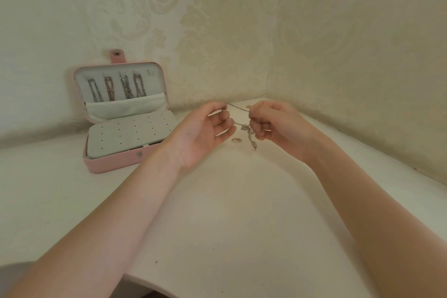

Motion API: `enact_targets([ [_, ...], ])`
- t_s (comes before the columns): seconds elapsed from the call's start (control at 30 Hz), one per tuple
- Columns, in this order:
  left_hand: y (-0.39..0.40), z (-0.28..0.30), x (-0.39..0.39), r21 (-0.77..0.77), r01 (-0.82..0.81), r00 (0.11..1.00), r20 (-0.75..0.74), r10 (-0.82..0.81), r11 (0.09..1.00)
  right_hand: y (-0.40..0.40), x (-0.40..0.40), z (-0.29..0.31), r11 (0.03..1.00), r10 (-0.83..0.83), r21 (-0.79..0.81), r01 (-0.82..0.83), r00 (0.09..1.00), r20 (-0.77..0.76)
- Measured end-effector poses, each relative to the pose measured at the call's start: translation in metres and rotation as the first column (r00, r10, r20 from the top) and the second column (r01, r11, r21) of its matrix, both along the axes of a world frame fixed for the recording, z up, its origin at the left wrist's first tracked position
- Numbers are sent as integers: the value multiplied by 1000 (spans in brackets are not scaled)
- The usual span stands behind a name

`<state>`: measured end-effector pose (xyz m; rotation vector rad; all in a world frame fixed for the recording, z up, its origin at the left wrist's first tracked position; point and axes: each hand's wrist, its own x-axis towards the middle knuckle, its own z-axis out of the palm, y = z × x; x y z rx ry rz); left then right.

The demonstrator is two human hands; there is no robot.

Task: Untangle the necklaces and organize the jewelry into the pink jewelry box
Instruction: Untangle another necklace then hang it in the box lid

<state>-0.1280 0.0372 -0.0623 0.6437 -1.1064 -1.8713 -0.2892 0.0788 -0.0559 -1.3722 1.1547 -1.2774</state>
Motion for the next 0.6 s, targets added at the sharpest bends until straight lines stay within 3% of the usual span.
enact_targets([
  [0.13, 2, 0, -2, -52, 11, 1000, 22, -10, 999, 2, 2, 0, 1000, 22, -1, -22, 1000, 1],
  [0.3, 5, -3, -6, -68, 27, 997, 68, -23, 997, 3, 1, 5, 997, 78, -34, -73, 979, 186],
  [0.43, 5, 0, -5, -110, -33, 999, 34, 37, 993, 3, 4, 1, 996, 73, -41, -73, 997, 2],
  [0.53, 6, 4, -3, -205, -150, 988, -8, 152, 967, 2, 6, 0, 997, -34, -70, 16, 966, -257],
  [0.6, 7, 4, -3, -338, -180, 972, 80, 219, 924, 1, 7, 0, 987, -127, -130, 93, 950, -287],
])
